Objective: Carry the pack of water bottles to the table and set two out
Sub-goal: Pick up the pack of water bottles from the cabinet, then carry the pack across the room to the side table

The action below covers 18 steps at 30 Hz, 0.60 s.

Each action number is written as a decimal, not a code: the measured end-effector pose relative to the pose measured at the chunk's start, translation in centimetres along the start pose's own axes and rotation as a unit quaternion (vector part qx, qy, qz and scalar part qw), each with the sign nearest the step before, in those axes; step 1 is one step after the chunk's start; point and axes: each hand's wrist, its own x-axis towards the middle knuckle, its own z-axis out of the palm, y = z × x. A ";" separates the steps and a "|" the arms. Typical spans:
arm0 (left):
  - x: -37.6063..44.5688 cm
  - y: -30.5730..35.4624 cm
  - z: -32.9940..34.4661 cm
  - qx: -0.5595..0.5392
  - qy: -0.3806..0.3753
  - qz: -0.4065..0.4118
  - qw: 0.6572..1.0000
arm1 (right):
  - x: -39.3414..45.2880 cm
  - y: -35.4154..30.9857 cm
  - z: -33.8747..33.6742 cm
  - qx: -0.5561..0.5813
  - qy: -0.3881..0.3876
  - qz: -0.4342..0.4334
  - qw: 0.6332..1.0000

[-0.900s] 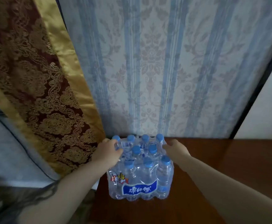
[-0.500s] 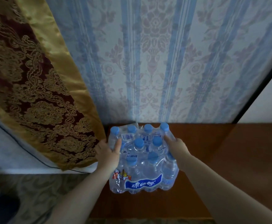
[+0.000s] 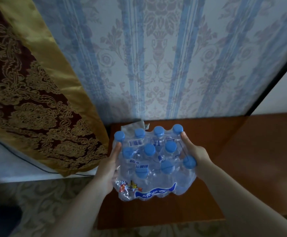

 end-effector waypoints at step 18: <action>-2.3 -1.8 5.6 0.155 -0.164 0.026 0.974 | -13.0 11.8 -5.5 0.223 0.206 0.036 0.952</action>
